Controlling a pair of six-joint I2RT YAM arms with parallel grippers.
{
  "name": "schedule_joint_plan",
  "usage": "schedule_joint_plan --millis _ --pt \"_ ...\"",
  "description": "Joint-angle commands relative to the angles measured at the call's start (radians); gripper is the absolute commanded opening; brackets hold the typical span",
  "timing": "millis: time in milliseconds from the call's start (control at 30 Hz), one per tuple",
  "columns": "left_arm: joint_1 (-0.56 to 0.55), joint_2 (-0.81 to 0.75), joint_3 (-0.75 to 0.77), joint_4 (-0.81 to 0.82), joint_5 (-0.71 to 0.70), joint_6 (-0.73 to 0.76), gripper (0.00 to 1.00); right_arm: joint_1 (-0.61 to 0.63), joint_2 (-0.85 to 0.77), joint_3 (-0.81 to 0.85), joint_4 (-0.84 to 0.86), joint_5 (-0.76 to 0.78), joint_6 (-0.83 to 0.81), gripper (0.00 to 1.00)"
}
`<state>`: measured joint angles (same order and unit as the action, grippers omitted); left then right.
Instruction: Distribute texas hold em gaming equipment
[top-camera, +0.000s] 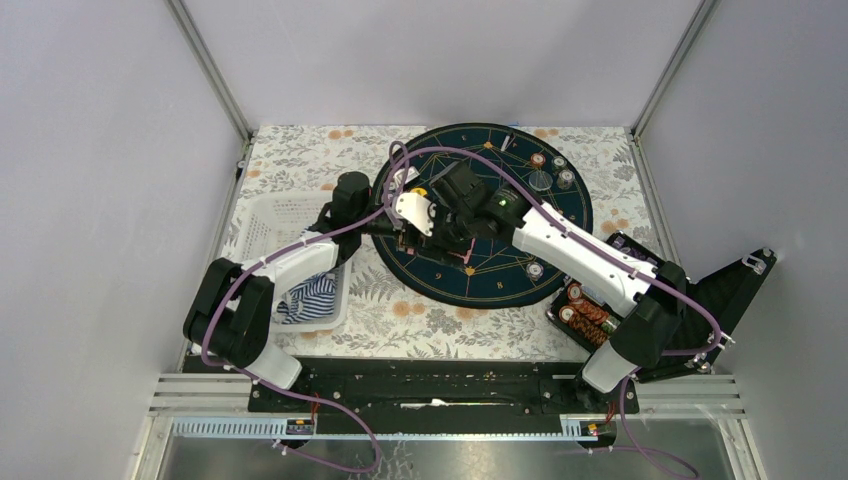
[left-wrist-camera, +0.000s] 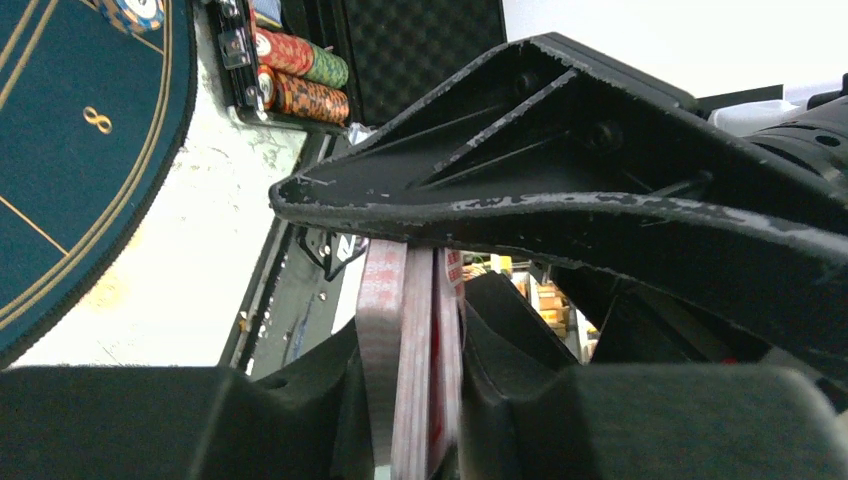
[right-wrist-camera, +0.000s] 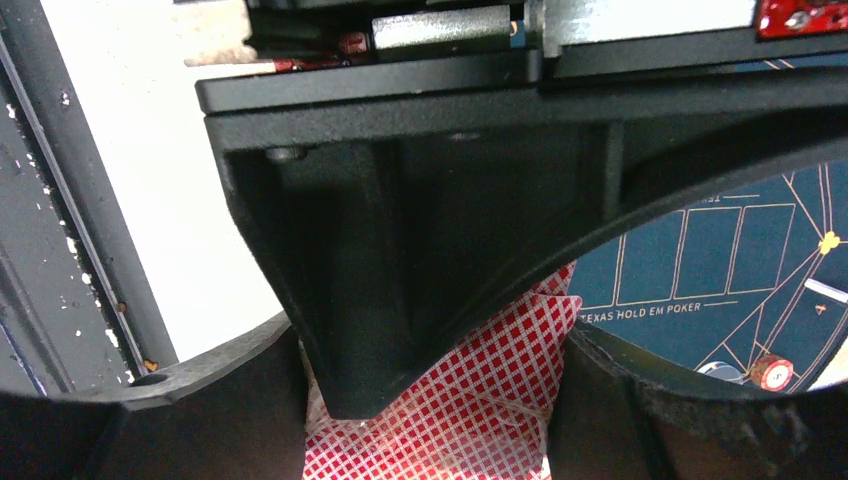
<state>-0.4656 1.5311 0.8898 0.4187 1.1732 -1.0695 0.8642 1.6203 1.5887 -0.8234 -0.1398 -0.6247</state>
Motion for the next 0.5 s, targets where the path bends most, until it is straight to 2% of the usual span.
schedule_joint_plan --millis 0,133,267,300,367,400,467 --pt "-0.004 -0.049 0.023 -0.006 0.042 0.06 0.43 0.013 -0.05 -0.023 -0.016 -0.039 -0.046 0.45" --pt "0.0 -0.039 0.03 -0.031 0.067 0.066 0.46 0.013 -0.061 -0.028 -0.043 -0.085 -0.072 0.44" --pt "-0.001 -0.036 0.034 -0.037 0.062 0.068 0.39 0.012 -0.058 -0.025 -0.045 -0.083 -0.08 0.43" --pt "-0.001 -0.032 0.035 -0.037 0.064 0.067 0.35 0.012 -0.058 -0.025 -0.044 -0.083 -0.082 0.43" --pt "-0.001 -0.028 0.034 -0.035 0.067 0.063 0.19 0.013 -0.058 -0.024 -0.044 -0.087 -0.087 0.46" --pt "-0.001 -0.028 0.032 -0.03 0.066 0.059 0.1 0.012 -0.059 -0.025 -0.043 -0.089 -0.088 0.51" --pt "-0.001 -0.031 0.023 -0.005 0.065 0.043 0.0 0.013 -0.061 -0.03 -0.034 -0.092 -0.088 0.66"
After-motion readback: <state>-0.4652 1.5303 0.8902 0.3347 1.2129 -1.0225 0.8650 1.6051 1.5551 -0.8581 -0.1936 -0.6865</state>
